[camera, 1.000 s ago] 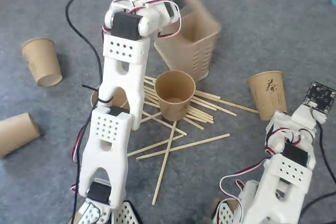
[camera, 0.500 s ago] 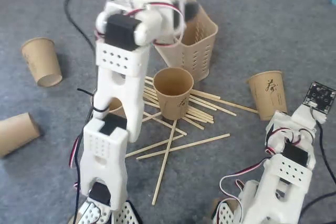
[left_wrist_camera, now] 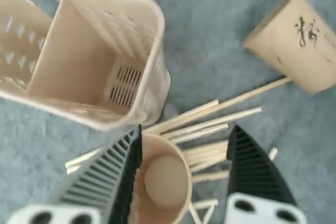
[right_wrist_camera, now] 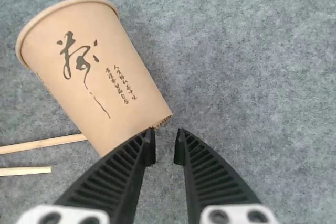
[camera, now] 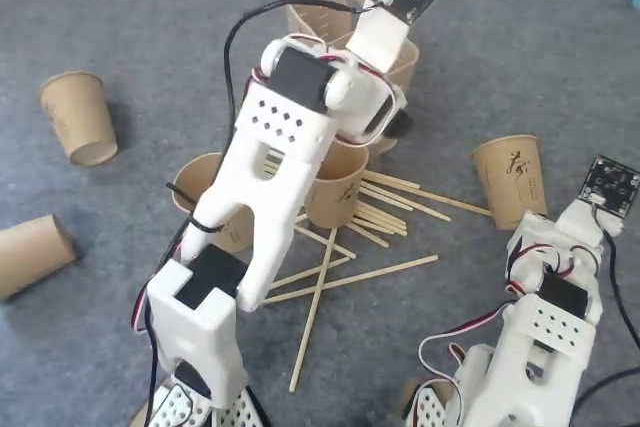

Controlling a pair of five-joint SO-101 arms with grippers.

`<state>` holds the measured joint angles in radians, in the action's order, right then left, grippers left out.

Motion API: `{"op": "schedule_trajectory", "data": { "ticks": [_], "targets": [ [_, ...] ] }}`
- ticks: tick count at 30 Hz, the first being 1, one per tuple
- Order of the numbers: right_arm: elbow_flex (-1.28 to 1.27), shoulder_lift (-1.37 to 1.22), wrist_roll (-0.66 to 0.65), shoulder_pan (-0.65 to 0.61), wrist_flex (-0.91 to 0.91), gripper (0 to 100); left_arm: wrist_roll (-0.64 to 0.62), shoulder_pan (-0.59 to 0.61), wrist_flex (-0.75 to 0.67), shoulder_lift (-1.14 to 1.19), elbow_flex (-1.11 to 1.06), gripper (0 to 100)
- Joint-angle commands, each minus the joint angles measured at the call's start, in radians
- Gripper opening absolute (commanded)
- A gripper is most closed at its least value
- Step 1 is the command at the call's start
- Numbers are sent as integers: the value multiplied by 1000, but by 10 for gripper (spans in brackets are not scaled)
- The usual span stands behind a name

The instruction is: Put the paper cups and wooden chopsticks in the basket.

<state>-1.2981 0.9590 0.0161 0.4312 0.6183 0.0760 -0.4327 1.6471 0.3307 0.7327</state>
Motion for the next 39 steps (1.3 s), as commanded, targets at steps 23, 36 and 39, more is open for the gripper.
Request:
{"op": "schedule_trajectory", "data": {
  "ticks": [23, 36, 39],
  "targets": [
    [6, 41, -18, -8, -10, 72, 60, 52, -273, -28, -2, 250],
    [6, 41, -18, -8, -10, 72, 68, 63, -330, 201, 8, 239],
    [6, 41, -18, -8, -12, 72, 68, 51, -330, 224, 8, 147]
  ]
}}
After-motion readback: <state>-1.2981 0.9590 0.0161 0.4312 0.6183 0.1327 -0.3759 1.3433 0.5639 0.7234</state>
